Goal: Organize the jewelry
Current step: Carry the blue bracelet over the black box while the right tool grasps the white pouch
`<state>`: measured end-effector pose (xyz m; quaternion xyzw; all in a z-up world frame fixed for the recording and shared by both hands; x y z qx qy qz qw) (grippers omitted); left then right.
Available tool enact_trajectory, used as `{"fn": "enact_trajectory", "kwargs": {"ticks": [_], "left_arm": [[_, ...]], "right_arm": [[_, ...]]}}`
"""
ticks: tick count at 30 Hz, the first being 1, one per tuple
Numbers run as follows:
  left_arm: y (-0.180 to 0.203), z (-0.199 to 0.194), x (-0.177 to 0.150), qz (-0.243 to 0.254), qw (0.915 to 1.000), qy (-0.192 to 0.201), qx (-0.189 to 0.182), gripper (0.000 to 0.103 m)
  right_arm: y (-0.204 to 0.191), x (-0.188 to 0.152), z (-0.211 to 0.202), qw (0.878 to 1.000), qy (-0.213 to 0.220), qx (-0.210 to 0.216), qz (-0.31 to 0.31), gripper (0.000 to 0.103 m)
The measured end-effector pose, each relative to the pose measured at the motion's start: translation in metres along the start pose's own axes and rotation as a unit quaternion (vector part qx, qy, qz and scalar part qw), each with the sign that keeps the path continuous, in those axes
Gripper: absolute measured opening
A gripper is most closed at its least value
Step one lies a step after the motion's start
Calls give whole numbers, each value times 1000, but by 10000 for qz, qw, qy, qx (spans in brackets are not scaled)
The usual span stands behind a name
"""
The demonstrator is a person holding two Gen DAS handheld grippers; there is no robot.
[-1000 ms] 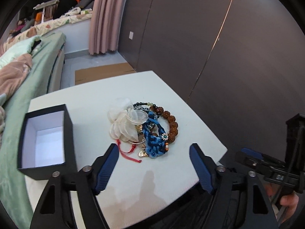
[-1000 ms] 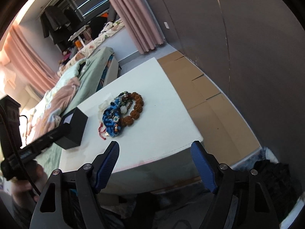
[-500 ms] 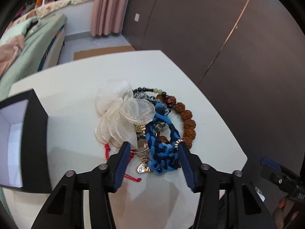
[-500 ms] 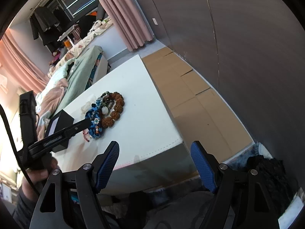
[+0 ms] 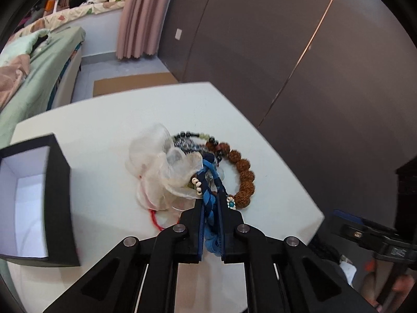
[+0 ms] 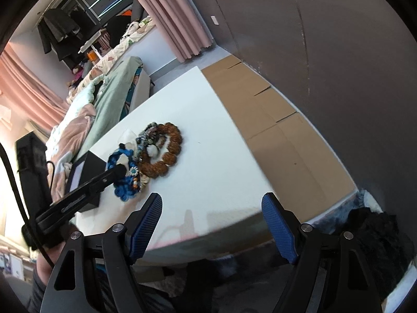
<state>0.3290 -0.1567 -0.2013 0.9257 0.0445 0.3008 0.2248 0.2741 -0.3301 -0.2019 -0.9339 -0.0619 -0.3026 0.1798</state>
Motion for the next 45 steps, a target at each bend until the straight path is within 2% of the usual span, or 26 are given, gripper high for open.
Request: {"fn": "enact_trajectory", "kwargs": {"ticks": [7, 13, 16, 22, 27, 33, 36, 41, 45], "left_arm": [[-8, -42, 17, -94, 9993, 364, -63, 8], [-24, -74, 24, -282, 9981, 540, -90, 8], [-32, -88, 30, -380, 9973, 620, -123, 8], [-49, -104, 33, -470, 9965, 670, -156, 8], [-70, -98, 24, -599, 9969, 506, 58, 9], [-113, -87, 16, -1082, 9932, 294, 308, 9], [-123, -90, 17, -1212, 9916, 330, 304, 9], [-132, -101, 25, -1267, 9902, 473, 351, 9], [-138, -105, 27, -1255, 9905, 453, 337, 8]], "right_arm": [[-34, 26, 13, 9997, 128, 169, -130, 79], [-67, 45, 34, 9982, 56, 564, -173, 79], [-85, 49, 49, 9967, -35, 790, -172, 79], [-124, 48, 78, 9877, -252, 1535, 133, 79], [-138, 36, 90, 9877, -343, 1521, 151, 79], [-135, 27, 95, 9874, -461, 1487, 268, 79], [-148, 25, 99, 9868, -516, 1529, 132, 79], [-190, 18, 117, 9832, -729, 1639, -321, 79], [-212, 18, 135, 9788, -824, 1836, -384, 79]]}}
Point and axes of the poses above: each gripper's, at about its wrist camera, not at the fingertips, and z roughly the way its jaws point, y to its right, x to its top, the point moved 8 cm from there along z, roughly the way its jaws point, and after that the axes turned 13 degrees about -z, right-handed, at the moved point
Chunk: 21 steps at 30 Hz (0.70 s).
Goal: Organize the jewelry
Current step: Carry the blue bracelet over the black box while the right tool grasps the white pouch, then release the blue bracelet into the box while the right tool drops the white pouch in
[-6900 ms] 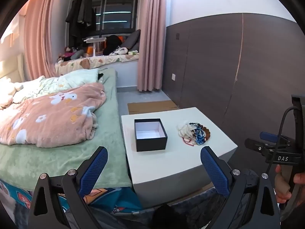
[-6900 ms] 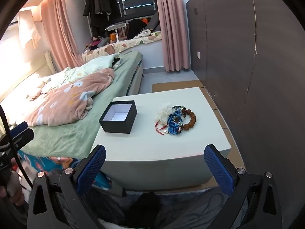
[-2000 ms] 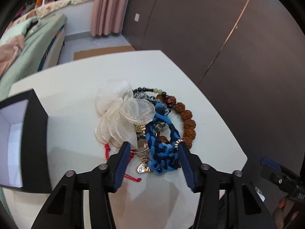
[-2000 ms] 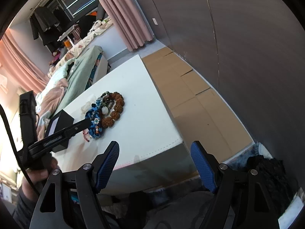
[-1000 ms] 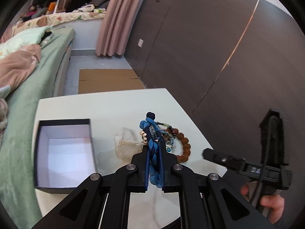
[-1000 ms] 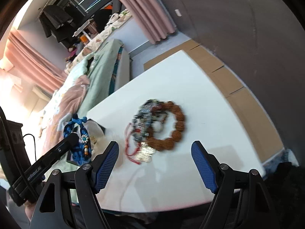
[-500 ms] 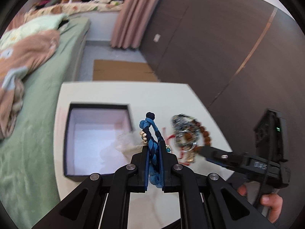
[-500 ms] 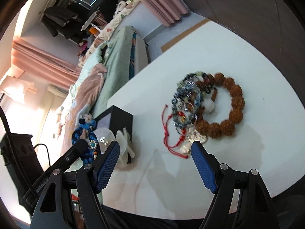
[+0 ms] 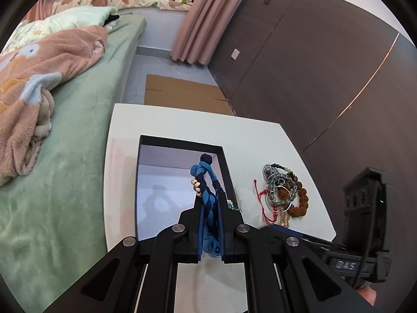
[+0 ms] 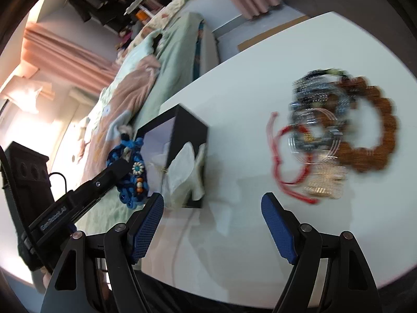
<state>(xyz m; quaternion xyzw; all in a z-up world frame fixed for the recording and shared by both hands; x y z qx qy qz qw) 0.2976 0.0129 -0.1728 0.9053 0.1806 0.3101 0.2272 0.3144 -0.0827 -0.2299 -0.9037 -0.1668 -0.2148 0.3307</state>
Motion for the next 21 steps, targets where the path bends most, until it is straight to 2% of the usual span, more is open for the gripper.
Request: {"fn": "enact_trajectory", "kwargs": {"ticks": [2, 3, 5, 7, 9, 11, 15, 17, 19, 20, 21], "left_arm": [[-2, -2, 0, 10, 10000, -1, 4, 9], [-2, -2, 1, 9, 10000, -1, 10, 9], [-4, -5, 3, 20, 10000, 8, 23, 9], [-6, -8, 5, 24, 10000, 38, 40, 9], [-8, -12, 9, 22, 10000, 78, 36, 9], [-8, -14, 14, 11, 9999, 121, 27, 9], [-9, -11, 22, -46, 9999, 119, 23, 9], [-10, -4, 24, -143, 9999, -64, -60, 9], [-13, 3, 23, -445, 9979, -381, -274, 11], [-15, 5, 23, -548, 9971, -431, -294, 15], [-17, 3, 25, -555, 9976, -344, -246, 35]], "right_arm": [[-5, 5, 12, 9999, 0, 166, 32, 78], [-7, 8, 16, 9998, 13, 211, 45, 72], [-11, 10, 21, 9993, 40, 356, 51, 34], [-20, 15, 22, 9976, 143, 673, 42, 14], [-25, 20, 19, 9987, 204, 425, -191, 11], [-31, 25, 14, 9981, 255, 487, -264, 4], [-44, 42, -5, 9965, 496, 554, -389, 4], [-50, 50, -12, 9958, 537, 577, -469, 4], [-56, 58, -16, 9955, 551, 525, -572, 4], [-60, 62, -17, 9953, 554, 504, -609, 4], [-63, 65, -17, 9952, 556, 489, -644, 4]]}}
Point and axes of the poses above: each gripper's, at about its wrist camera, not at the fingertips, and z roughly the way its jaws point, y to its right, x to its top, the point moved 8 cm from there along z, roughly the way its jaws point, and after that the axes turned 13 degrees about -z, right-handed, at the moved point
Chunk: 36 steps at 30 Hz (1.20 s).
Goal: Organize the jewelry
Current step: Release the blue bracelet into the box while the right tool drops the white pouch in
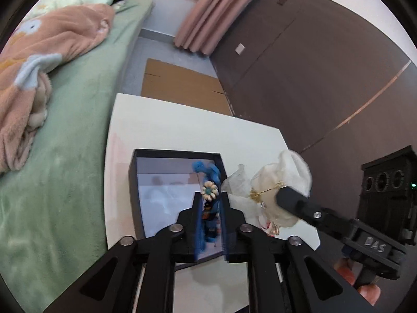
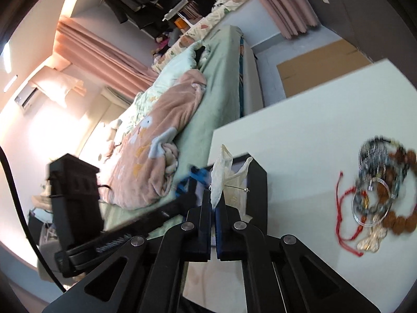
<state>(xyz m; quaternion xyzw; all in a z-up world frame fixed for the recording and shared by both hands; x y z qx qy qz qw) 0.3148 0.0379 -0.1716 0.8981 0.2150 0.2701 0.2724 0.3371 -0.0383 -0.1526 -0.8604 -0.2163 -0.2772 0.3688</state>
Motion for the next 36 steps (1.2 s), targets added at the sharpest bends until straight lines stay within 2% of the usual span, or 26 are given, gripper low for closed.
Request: {"fn": "enact_trajectory", "kwargs": {"ticks": [1, 2, 3, 10, 12, 13, 14, 15, 20, 25, 30, 34, 36], "left_arm": [[-1, -3, 2, 37, 9999, 102, 38, 53], [-1, -7, 3, 33, 9998, 170, 22, 93], [-2, -12, 5, -7, 9997, 236, -36, 102], [-24, -46, 17, -146, 9978, 633, 130, 102], [-32, -55, 20, -233, 9967, 744, 211, 102], [-37, -60, 21, -276, 9963, 782, 229, 102], [-41, -65, 21, -327, 9957, 830, 252, 102], [-42, -68, 22, -352, 9953, 864, 259, 102], [-42, -79, 20, -278, 9941, 1008, 295, 102], [-22, -71, 9, -42, 9958, 890, 187, 102], [7, -58, -4, 223, 9967, 779, 12, 102], [31, -44, -14, 432, 9969, 657, -101, 98], [43, -36, -20, 524, 9968, 575, -156, 93]], "right_arm": [[-3, 3, 0, 10000, -1, -12, -50, 4], [-5, 5, 0, 10000, -7, -23, -87, 4], [-7, 6, 0, 9999, -20, -35, -137, 4], [-20, 8, 16, 9998, -134, 47, -169, 6], [-22, 4, 26, 9992, -349, 163, -50, 27], [-21, 2, 29, 9990, -416, 188, 24, 63], [-20, 1, 28, 9991, -389, 147, 67, 90], [-19, 0, 26, 9995, -313, 65, 82, 97], [-5, -10, 5, 9992, -186, -26, 339, 98], [25, -19, -42, 9971, 199, -436, 582, 98], [64, -27, -96, 9892, 573, -1074, 814, 98], [88, -29, -128, 9839, 804, -1262, 980, 98], [97, -31, -141, 9815, 868, -1350, 1041, 98]]}}
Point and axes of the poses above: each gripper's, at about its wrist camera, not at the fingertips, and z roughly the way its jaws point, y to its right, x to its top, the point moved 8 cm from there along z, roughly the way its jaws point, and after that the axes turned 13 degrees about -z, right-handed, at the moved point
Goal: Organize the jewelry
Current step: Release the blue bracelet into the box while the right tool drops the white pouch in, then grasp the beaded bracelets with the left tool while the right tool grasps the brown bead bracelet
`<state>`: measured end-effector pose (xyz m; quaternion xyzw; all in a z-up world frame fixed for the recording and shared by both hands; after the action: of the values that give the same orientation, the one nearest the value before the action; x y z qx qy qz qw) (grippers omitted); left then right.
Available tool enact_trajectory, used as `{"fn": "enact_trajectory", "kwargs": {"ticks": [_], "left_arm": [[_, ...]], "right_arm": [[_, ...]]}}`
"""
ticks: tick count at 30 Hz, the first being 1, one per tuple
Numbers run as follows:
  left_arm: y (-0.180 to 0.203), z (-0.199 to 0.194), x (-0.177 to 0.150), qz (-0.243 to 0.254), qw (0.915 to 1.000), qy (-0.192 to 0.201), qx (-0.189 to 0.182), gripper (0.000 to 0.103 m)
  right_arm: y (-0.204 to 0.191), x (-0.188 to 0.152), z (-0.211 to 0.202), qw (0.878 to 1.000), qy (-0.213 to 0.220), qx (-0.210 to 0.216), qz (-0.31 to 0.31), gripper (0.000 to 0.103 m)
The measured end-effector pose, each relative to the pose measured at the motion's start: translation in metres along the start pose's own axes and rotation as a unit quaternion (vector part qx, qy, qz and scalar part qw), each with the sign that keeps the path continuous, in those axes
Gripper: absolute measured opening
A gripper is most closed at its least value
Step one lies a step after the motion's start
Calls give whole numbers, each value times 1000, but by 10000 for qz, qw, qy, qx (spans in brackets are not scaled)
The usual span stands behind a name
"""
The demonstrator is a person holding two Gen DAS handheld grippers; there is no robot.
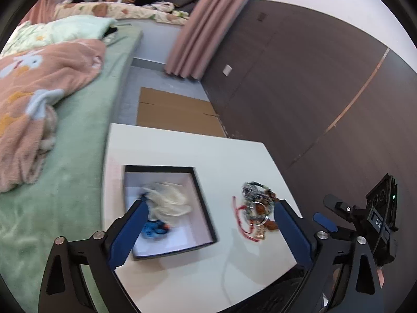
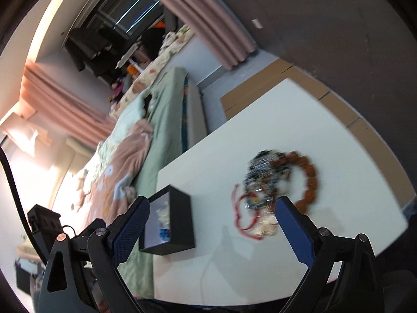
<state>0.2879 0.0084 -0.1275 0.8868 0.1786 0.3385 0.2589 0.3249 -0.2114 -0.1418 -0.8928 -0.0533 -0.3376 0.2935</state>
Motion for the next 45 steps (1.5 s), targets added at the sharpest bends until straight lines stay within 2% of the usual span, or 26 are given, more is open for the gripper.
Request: {"fn": "enact_trajectory", "kwargs": {"ticks": [4, 9, 11, 14, 19, 21, 24, 25, 30, 34, 38, 45], "left_arm": [[22, 16, -9, 210, 9997, -140, -29, 86], [51, 40, -21, 572, 9978, -339, -2, 69], [62, 52, -28, 672, 9964, -512, -3, 65], [77, 70, -39, 794, 9945, -688, -46, 62], [99, 102, -56, 1116, 9898, -885, 47, 61], [104, 114, -62, 1177, 9883, -972, 58, 57], [109, 132, -71, 1277, 9854, -1120, 119, 52], [110, 138, -73, 1308, 9846, -1156, 128, 51], [115, 165, -82, 1459, 9805, -1293, 247, 43], [113, 182, -88, 1656, 9758, -1350, 465, 35], [106, 190, -86, 1778, 9733, -1275, 690, 11], [104, 169, -69, 1696, 9783, -1088, 485, 10]], "right_arm": [[23, 1, -15, 9998, 109, -128, 125, 98], [51, -4, -27, 9987, 183, -354, 319, 97], [63, -6, -28, 9983, 146, -413, 397, 94], [77, -11, -28, 9980, 10, -452, 448, 86], [99, -17, -32, 9974, -20, -458, 562, 85], [107, -18, -33, 9969, -27, -490, 611, 85], [116, -20, -34, 9965, -51, -499, 668, 83], [119, -20, -33, 9965, -76, -482, 677, 79], [124, -23, -25, 9967, -183, -409, 683, 71], [124, -24, -18, 9965, -242, -313, 734, 67], [124, -24, -8, 9956, -372, -334, 789, 63], [113, -21, 28, 9924, -910, -605, 560, 55]]}}
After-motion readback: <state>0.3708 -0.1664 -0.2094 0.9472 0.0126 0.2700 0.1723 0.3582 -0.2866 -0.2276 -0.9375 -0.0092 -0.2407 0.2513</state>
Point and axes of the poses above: each gripper's, at about its wrist camera, not at the fingertips, and z roughly the way its jaws point, y to its right, x to its top, the point moved 8 cm from there along z, roughly the way its jaws point, and after that the axes turned 13 degrees about -z, right-handed, at the moved point
